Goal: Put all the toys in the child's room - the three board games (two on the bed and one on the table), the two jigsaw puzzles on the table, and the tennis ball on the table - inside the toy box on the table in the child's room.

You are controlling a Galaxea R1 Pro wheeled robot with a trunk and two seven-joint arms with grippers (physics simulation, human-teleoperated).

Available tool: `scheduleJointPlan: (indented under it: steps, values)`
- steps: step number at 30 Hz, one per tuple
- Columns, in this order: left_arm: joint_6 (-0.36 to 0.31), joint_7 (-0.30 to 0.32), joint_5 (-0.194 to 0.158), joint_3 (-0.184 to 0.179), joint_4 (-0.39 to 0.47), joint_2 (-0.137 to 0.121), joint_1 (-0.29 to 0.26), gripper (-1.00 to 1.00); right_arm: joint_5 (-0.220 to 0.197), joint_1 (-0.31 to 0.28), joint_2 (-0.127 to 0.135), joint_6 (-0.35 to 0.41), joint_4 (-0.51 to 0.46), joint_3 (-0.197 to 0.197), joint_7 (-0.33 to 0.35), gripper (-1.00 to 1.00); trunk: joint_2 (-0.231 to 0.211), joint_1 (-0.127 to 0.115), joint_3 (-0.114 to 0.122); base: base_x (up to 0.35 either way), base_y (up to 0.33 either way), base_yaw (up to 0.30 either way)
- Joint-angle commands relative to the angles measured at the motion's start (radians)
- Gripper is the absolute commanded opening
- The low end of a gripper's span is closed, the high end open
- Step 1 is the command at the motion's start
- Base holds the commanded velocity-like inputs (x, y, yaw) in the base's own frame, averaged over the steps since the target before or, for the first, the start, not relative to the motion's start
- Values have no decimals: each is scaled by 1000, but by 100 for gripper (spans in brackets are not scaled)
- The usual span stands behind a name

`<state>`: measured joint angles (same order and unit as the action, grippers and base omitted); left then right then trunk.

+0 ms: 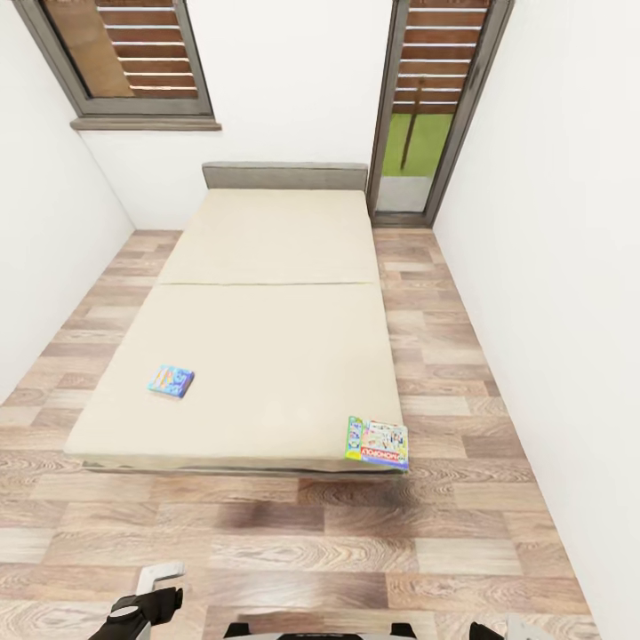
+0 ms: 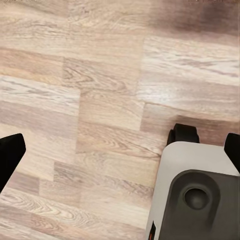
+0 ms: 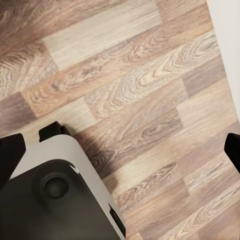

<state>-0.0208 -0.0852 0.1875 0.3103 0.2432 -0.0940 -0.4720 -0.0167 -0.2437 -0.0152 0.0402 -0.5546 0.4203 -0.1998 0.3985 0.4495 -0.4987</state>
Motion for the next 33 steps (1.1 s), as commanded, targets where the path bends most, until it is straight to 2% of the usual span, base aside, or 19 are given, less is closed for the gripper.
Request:
scheduleJointPlan:
  steps: [1, 33]
  values:
    - [-2, -1, 10, 6, 1, 0, 0, 100, -2, 0, -1, 4, -2, 3, -1, 100, 1, 1, 0, 0, 0, 0]
    - [-2, -1, 10, 6, 1, 0, 0, 100, -2, 0, 0, 4, -2, 3, -1, 100, 1, 1, 50, 0, 0, 0]
